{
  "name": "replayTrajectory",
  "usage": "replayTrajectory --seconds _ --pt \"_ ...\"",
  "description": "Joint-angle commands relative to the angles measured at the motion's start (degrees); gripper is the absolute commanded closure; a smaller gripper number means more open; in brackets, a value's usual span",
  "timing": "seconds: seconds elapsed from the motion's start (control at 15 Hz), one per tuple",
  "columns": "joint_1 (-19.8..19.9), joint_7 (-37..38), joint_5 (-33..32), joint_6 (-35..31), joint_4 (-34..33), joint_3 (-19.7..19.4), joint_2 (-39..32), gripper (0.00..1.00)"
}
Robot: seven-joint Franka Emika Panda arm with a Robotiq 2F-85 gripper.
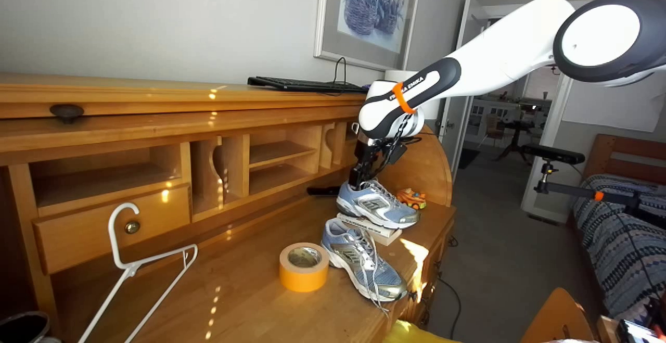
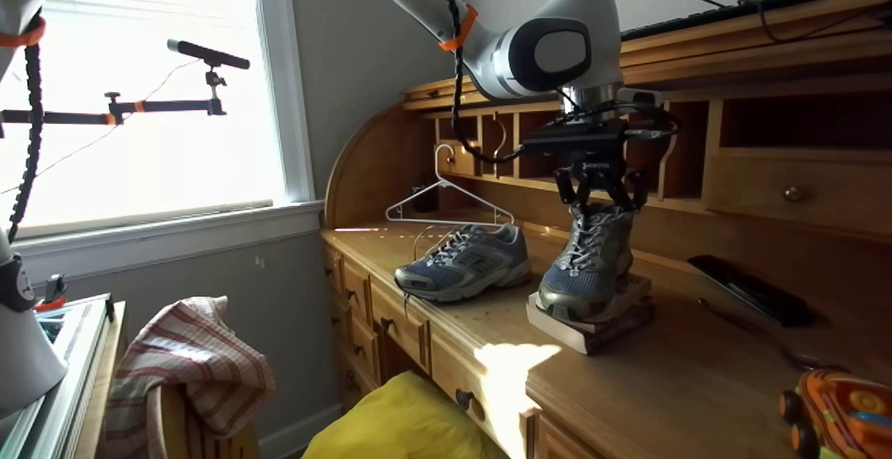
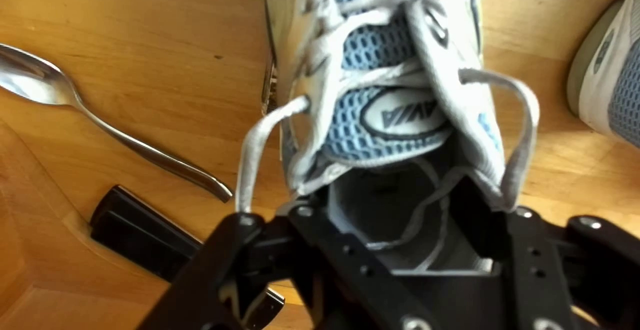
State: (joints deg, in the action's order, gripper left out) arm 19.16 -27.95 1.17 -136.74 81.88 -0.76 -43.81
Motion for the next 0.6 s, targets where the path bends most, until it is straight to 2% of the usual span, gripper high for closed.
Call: replayTrajectory --seconds 0.0,0.2,0.27,0.53 --pt "-0.09 0.86 -0.42 -0.34 0.9 -0.27 0.66 0.65" --pt "-0.17 1.14 -0.37 -0.47 1.36 -0.33 1.16 0.92" --pt "-0.11 1.21 -0.22 -0.37 1.48 -0.26 1.36 0.98" --pt "-0.31 1.72 -0.2 -0.88 2.42 -0.28 2.8 1.0"
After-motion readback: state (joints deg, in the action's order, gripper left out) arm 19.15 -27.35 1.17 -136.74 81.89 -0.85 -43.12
